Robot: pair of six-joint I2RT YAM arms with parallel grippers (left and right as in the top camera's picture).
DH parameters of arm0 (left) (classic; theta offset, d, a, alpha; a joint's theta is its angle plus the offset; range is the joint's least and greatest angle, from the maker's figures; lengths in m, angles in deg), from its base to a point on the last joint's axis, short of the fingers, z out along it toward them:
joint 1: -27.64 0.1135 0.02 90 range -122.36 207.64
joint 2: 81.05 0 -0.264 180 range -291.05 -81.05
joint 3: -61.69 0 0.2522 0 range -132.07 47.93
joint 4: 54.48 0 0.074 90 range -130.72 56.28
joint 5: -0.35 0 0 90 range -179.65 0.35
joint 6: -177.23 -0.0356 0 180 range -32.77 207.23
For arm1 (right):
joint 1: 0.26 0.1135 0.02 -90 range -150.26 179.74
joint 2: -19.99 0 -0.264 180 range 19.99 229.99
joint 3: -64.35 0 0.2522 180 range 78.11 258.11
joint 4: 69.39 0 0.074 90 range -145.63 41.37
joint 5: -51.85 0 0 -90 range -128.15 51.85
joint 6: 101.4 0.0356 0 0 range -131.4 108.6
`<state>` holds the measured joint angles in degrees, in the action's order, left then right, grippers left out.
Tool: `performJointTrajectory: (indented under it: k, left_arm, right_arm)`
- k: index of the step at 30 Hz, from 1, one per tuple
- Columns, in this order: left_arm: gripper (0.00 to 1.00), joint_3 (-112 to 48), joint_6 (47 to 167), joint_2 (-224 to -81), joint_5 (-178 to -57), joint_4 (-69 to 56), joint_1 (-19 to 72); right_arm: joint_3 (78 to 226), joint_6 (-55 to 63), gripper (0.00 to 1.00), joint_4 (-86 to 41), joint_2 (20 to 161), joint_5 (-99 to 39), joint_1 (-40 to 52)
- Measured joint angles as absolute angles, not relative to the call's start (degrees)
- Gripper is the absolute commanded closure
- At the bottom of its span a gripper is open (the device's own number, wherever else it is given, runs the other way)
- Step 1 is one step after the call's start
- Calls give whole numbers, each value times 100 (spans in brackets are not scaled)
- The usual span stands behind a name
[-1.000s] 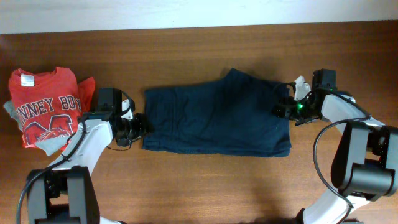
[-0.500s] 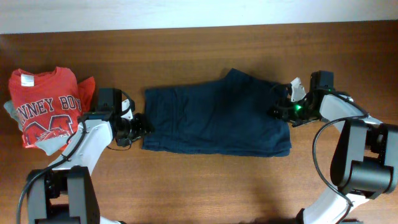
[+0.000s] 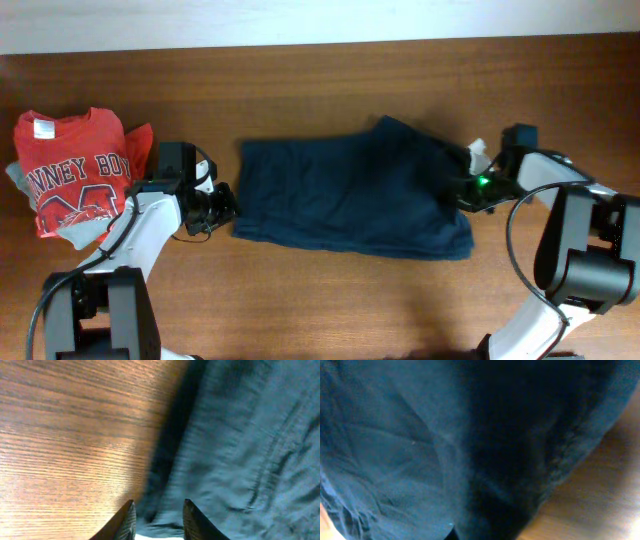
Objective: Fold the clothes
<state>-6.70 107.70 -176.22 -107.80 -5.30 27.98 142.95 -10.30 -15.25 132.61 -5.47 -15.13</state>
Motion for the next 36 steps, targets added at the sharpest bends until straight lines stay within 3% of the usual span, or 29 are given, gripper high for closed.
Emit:
performJointTrajectory:
  k: [7,12,16,24,28,36]
  left_arm:
    - [75,-670,10735,-17622,-10603,-395,2798]
    - [74,-670,10733,-17622,-10502,-388,2798]
    - [73,-670,10733,-17622,-10454,-384,2798]
    - [73,-670,10733,-17622,-10435,-382,2798]
    - [73,-670,10733,-17622,-10435,-377,2798]
    - [73,-670,10733,-17622,-10435,-281,2798]
  right_arm:
    - [15359,-1034,96,1,13338,-1593,-2363]
    - [16572,-1130,96,1212,13338,-1980,-2116]
    - [17807,-1145,96,2147,13215,-2212,-831]
    - [18258,-439,96,1854,13174,-2627,2054]
    - [18258,-133,96,1599,13333,-2911,2944]
    - [18255,61,96,965,14105,-3202,3778]
